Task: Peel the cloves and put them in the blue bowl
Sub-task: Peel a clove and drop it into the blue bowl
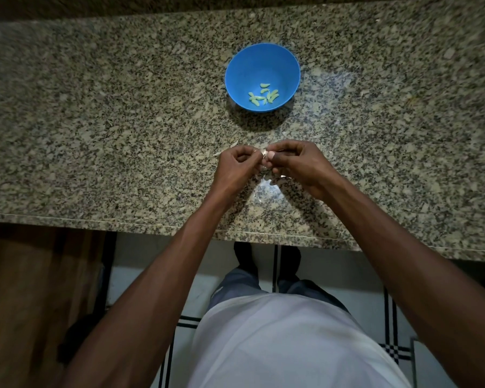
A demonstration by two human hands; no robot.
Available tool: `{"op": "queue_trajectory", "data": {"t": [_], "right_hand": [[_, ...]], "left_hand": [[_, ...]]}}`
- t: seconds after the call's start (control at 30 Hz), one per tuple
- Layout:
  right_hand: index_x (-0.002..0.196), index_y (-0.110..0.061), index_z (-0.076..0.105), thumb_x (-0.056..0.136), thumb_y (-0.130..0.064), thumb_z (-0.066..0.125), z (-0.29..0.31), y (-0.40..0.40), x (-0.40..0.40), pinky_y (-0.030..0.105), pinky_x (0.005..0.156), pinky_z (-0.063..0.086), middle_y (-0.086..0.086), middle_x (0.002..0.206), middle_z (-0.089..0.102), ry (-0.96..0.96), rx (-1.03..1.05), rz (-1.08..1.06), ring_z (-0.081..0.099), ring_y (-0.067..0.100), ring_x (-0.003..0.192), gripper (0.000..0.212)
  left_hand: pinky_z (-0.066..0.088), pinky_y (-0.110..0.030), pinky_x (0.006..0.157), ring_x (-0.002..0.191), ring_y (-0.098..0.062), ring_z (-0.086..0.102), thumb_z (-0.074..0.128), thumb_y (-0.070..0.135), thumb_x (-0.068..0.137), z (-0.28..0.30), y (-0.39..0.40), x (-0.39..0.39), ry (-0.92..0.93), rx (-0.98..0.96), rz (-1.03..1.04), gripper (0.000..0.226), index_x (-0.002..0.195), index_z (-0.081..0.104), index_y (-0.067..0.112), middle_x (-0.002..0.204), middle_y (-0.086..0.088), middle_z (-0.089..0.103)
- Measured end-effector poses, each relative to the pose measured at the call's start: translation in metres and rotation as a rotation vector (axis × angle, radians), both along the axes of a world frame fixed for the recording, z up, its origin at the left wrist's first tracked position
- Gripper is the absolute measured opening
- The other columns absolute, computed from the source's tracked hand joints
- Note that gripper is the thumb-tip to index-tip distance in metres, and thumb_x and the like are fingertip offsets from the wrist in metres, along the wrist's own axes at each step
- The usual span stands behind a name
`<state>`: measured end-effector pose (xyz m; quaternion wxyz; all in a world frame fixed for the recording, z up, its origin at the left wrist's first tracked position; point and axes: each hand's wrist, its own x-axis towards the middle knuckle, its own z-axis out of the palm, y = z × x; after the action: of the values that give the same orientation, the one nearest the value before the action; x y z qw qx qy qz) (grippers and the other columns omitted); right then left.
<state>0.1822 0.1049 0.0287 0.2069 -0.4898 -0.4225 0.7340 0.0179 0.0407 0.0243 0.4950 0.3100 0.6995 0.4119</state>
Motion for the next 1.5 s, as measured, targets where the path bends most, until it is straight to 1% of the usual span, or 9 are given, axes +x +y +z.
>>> {"op": "queue_trajectory", "data": {"t": [0.27, 0.4, 0.6, 0.8, 1.03, 1.2, 1.3, 1.4, 1.5], "right_hand": [[0.119, 0.002, 0.071, 0.097, 0.000, 0.068, -0.006, -0.001, 0.008, 0.028, 0.079, 0.062, 0.010, 0.095, 0.079, 0.077, -0.056, -0.030, 0.075, 0.018, 0.088, 0.022], [0.117, 0.006, 0.070, 0.096, 0.001, 0.070, -0.004, -0.001, 0.011, 0.032, 0.083, 0.064, 0.017, 0.099, 0.078, 0.049, -0.035, -0.034, 0.076, 0.023, 0.090, 0.022], [0.110, -0.003, 0.072, 0.096, -0.001, 0.069, -0.004, 0.024, 0.019, 0.045, 0.079, 0.066, 0.017, 0.094, 0.078, -0.252, 0.239, -0.006, 0.078, 0.032, 0.087, 0.014], [0.109, -0.008, 0.079, 0.091, -0.004, 0.067, -0.003, 0.070, 0.020, 0.032, 0.080, 0.061, 0.010, 0.100, 0.079, -0.674, 0.676, 0.134, 0.074, 0.018, 0.083, 0.022], [0.098, 0.000, 0.079, 0.086, 0.007, 0.064, -0.012, 0.060, 0.021, 0.044, 0.078, 0.064, 0.018, 0.093, 0.077, -0.775, 0.870, 0.218, 0.072, 0.027, 0.078, 0.021], [0.111, 0.005, 0.076, 0.094, 0.009, 0.060, -0.003, 0.045, -0.003, 0.003, 0.066, 0.041, 0.012, 0.101, 0.068, -0.747, 0.942, 0.162, 0.058, 0.014, 0.074, 0.023], [0.107, 0.003, 0.076, 0.095, 0.002, 0.066, -0.017, 0.043, -0.016, 0.030, 0.074, 0.052, 0.018, 0.108, 0.065, -0.770, 0.978, 0.310, 0.062, 0.028, 0.089, 0.016], [0.081, 0.000, 0.071, 0.091, 0.006, 0.068, -0.025, 0.033, -0.023, 0.034, 0.064, 0.047, 0.016, 0.100, 0.059, -0.808, 1.025, 0.388, 0.057, 0.029, 0.083, 0.012], [0.085, -0.002, 0.073, 0.088, 0.007, 0.070, -0.028, 0.022, -0.025, 0.038, 0.065, 0.052, 0.015, 0.100, 0.059, -0.786, 1.036, 0.429, 0.058, 0.030, 0.084, 0.010]], "left_hand": [[0.060, -0.029, 0.076, 0.071, -0.012, 0.072, 0.074, 0.009, 0.091, 0.001, -0.003, 0.001, -0.006, 0.002, 0.077, 0.011, 0.086, 0.070, -0.001, 0.073, -0.004, 0.075], [0.063, -0.044, 0.087, 0.088, -0.031, 0.077, 0.081, 0.009, 0.086, -0.001, -0.005, -0.003, -0.059, 0.010, 0.091, 0.015, 0.079, 0.068, 0.005, 0.087, -0.017, 0.078], [0.061, -0.032, 0.077, 0.085, -0.030, 0.076, 0.082, 0.003, 0.083, -0.002, -0.008, -0.008, -0.073, 0.009, 0.108, 0.016, 0.083, 0.066, 0.003, 0.092, -0.025, 0.075], [0.064, -0.039, 0.081, 0.087, -0.029, 0.078, 0.085, 0.002, 0.082, -0.002, -0.010, -0.025, -0.037, 0.032, 0.129, 0.024, 0.097, 0.067, -0.007, 0.095, -0.020, 0.076], [0.065, -0.037, 0.077, 0.081, -0.025, 0.078, 0.087, 0.010, 0.081, -0.006, -0.011, -0.050, 0.110, 0.055, 0.156, 0.028, 0.106, 0.078, 0.005, 0.090, -0.008, 0.079], [0.063, -0.027, 0.067, 0.077, -0.014, 0.077, 0.088, 0.017, 0.081, -0.012, -0.007, -0.063, 0.246, 0.040, 0.147, 0.023, 0.099, 0.080, 0.007, 0.089, -0.002, 0.080], [0.060, -0.018, 0.066, 0.084, -0.011, 0.076, 0.085, 0.019, 0.085, -0.020, -0.002, -0.072, 0.374, 0.014, 0.105, 0.018, 0.101, 0.081, 0.013, 0.093, 0.002, 0.079], [0.058, -0.012, 0.064, 0.092, -0.013, 0.075, 0.080, 0.016, 0.089, -0.024, 0.003, -0.076, 0.458, 0.008, 0.032, 0.017, 0.106, 0.080, 0.013, 0.103, -0.003, 0.078], [0.060, -0.015, 0.067, 0.085, -0.009, 0.074, 0.082, 0.017, 0.088, -0.023, 0.004, -0.078, 0.530, -0.019, -0.031, 0.017, 0.103, 0.079, 0.012, 0.100, -0.001, 0.078]]}}
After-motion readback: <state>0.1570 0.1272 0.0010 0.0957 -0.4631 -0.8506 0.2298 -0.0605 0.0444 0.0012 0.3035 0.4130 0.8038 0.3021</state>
